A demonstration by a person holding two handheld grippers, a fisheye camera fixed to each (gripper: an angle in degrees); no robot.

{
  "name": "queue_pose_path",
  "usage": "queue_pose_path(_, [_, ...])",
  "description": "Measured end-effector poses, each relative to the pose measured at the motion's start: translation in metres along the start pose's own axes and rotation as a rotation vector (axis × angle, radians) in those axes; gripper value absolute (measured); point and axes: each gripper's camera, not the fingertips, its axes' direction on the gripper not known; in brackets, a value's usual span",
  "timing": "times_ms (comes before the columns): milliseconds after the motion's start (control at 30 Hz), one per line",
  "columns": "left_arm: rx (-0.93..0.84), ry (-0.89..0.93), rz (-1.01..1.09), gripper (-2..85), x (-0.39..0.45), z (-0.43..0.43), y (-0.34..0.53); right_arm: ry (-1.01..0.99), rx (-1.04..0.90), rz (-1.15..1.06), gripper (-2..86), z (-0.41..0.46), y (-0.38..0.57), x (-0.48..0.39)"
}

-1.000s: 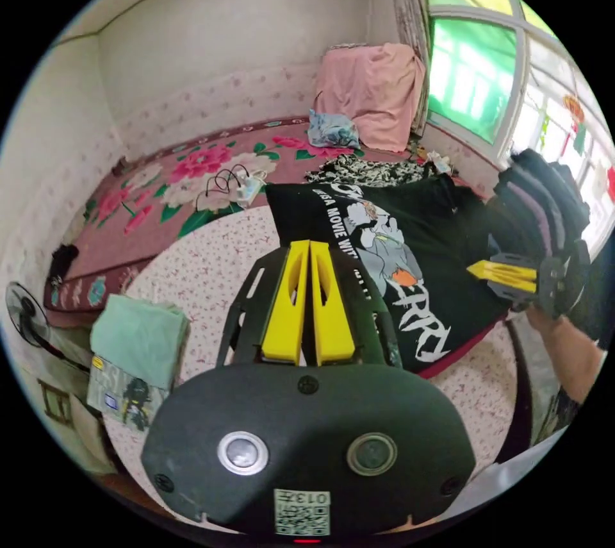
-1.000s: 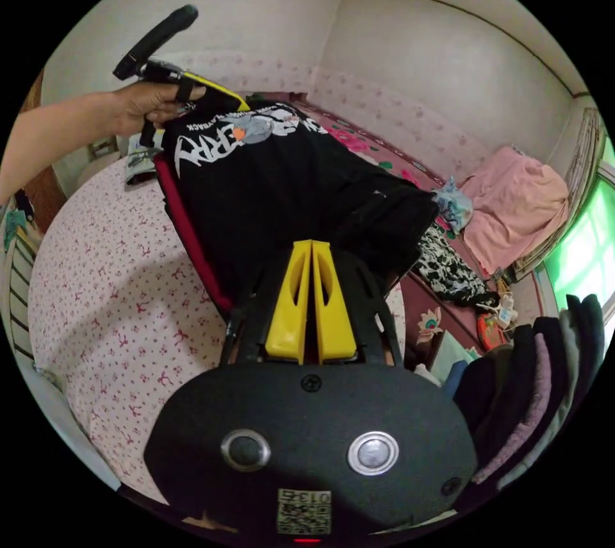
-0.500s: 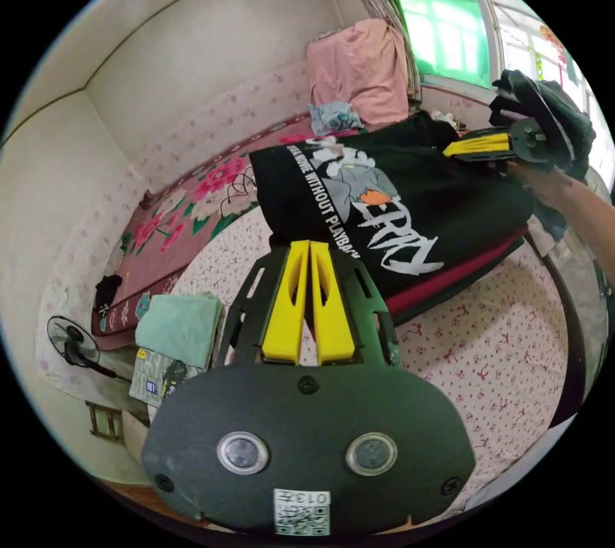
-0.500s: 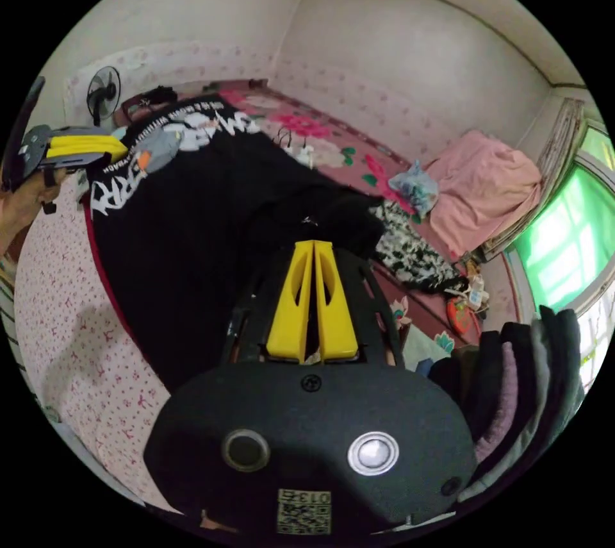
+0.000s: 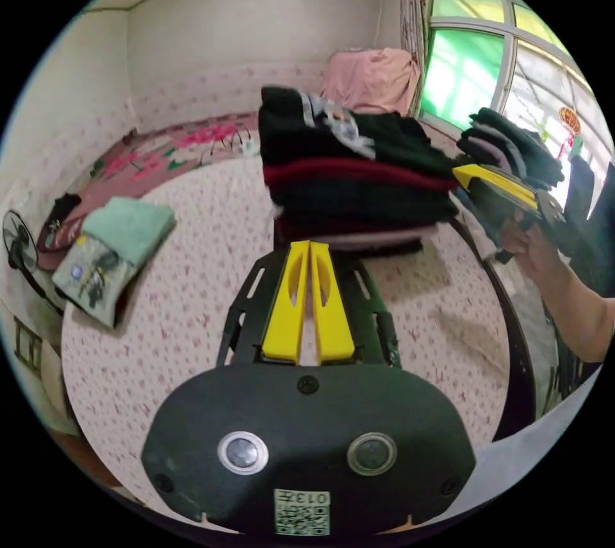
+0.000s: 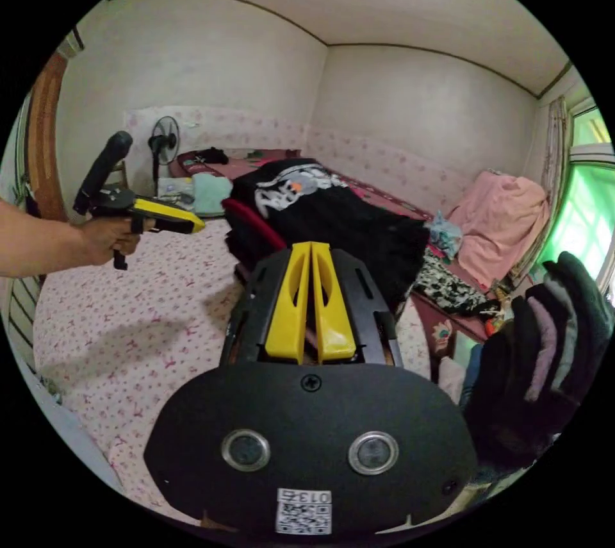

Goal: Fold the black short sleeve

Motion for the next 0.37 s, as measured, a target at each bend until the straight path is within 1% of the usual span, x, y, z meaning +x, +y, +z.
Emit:
queue_pose_path(133, [-0.059,-0.025,-0.091,-0.3,-0.048,-0.014,0.051,-0.159,-0.099,0.03,-0.1,0.035,0.025,-0.056])
queue_pose_path(233, [-0.074,-0.056,-0.157,-0.3,-0.106,-0.035,0.075,-0.215,-0.131,0.035,0.1,0.059,0.024,-0.092])
queue_pose_path(367, [-0.051,-0.085,-0.225,-0.2,-0.205,-0.069,0.091,-0.258,-0.173,0.011,0.5,0.091,0.013,-0.136])
